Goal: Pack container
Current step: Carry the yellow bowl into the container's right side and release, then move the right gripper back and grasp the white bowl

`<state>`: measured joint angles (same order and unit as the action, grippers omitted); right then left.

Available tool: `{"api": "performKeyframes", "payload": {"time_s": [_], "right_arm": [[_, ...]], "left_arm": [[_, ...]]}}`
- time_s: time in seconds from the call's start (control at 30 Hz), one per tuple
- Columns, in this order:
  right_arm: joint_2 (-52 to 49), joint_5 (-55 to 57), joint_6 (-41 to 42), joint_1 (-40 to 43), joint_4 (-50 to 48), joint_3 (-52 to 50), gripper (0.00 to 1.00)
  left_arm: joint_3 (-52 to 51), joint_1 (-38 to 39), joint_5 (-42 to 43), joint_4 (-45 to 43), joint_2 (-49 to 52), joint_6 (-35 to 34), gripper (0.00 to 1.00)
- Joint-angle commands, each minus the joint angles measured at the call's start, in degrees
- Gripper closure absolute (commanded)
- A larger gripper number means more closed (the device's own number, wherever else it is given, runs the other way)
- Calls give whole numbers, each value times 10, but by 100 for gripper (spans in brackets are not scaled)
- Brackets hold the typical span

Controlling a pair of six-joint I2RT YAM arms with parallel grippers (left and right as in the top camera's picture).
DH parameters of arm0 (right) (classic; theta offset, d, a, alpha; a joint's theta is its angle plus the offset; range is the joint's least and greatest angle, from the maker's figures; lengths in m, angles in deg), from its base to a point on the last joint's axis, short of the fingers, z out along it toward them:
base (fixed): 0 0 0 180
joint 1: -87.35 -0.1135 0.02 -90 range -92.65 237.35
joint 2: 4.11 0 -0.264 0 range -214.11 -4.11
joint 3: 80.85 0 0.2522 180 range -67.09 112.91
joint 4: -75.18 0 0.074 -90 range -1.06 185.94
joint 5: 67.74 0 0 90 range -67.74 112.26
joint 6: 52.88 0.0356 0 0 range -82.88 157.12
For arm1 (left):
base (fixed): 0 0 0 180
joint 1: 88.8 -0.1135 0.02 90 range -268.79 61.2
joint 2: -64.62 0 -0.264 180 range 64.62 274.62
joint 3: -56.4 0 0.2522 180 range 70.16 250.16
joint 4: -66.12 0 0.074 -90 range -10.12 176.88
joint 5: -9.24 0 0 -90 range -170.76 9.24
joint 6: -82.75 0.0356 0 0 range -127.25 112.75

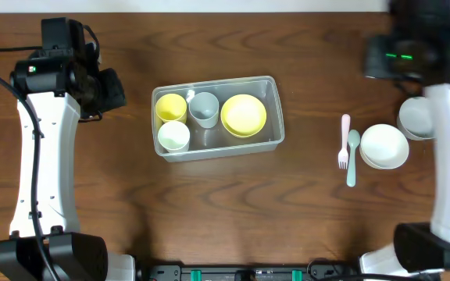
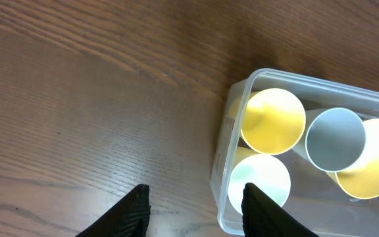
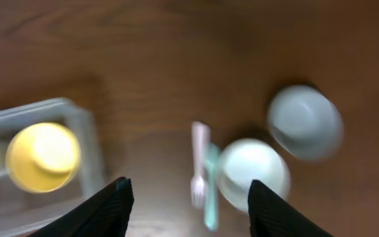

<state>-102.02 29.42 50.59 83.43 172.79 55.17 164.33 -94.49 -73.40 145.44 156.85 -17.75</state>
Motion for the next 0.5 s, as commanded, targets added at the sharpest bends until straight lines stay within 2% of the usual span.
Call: {"api": "performKeyframes", "payload": {"time_s": [0.0,0.1,0.23,0.47], "right_arm": [[-26,-16,56,68,35,-21,34],[-35,-16,58,102,34,-68,21],[-41,-16,58,122,-17,-178,20],[-41,-36,58,135,-180,-393,18]], "left_arm": [[-2,0,2,3,3,-1,54],[-2,0,2,4,3,-1,54],[-2,0,2,8,3,-1,54],[-2,0,2,8,3,-1,53]]}}
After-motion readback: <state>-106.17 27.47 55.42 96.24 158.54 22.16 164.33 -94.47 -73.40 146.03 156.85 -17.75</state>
